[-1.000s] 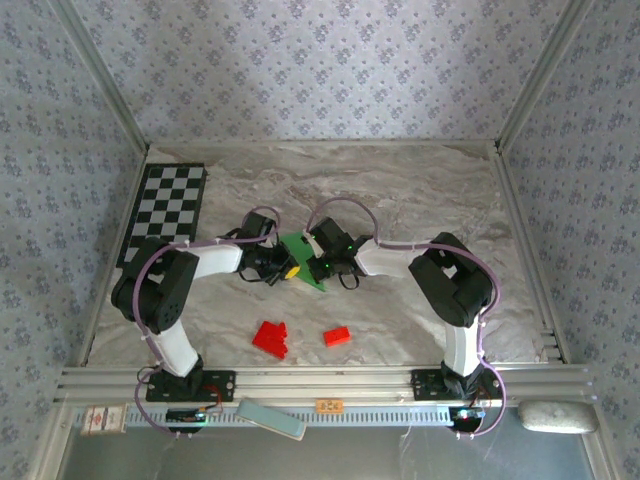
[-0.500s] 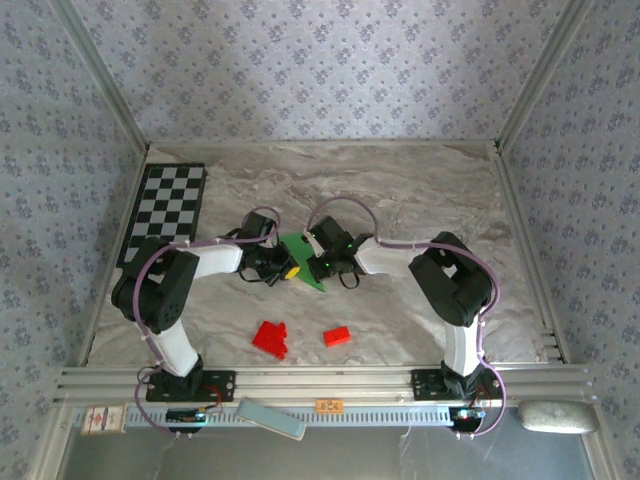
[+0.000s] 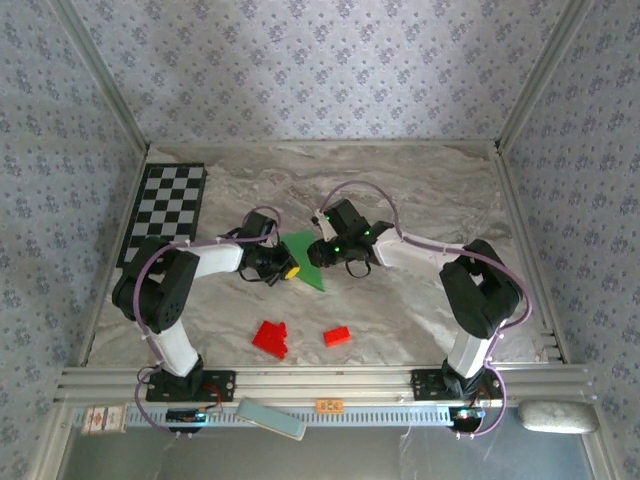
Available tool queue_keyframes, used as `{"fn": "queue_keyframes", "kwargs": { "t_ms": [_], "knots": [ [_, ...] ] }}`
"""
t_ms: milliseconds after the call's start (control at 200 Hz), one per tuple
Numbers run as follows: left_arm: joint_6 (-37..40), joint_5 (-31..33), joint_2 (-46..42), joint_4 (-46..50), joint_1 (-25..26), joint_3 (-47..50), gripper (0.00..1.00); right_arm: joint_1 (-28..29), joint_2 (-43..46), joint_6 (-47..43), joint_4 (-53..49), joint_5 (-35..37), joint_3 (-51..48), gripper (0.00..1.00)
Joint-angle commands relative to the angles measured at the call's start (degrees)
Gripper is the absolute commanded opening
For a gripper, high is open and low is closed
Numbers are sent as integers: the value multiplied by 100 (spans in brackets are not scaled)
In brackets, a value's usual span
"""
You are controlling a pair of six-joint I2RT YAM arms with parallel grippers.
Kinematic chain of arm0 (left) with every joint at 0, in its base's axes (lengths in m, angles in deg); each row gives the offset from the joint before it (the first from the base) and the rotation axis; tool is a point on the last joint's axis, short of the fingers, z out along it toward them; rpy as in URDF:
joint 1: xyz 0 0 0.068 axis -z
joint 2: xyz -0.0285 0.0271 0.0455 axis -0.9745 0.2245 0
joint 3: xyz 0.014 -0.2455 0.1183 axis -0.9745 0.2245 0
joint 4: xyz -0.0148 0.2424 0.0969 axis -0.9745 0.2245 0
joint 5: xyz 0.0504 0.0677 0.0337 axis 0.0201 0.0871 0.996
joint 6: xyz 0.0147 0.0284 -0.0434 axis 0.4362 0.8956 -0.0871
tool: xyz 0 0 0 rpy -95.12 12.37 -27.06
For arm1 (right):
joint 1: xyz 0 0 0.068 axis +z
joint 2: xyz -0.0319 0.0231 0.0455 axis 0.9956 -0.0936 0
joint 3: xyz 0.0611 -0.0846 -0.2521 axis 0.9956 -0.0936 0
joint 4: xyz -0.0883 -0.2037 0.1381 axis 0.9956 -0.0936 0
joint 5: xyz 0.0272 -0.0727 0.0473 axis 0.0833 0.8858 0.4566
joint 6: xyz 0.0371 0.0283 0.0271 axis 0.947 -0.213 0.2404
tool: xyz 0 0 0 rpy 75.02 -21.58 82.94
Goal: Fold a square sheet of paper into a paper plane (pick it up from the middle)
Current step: Third fold the triangle at the center of the table.
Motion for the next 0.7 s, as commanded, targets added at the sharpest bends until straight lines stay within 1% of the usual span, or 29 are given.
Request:
{"fn": "queue_keyframes", "kwargs": {
  "t_ms": [0,65,155,300,695],
  "knots": [
    [32,395,242,590,38,52,5,-11,-44,167,-450,-660,84,31],
    [19,435,232,603,38,68,5,37,-111,68,-515,-828,102,28],
    [9,466,232,612,38,79,4,121,-256,-19,-599,-877,168,23],
    [4,466,258,611,38,87,4,178,-537,-47,-645,-1040,339,17],
    [-18,466,350,774,37,13,2,293,-1062,-125,-830,-1063,839,13]
  ]
}}
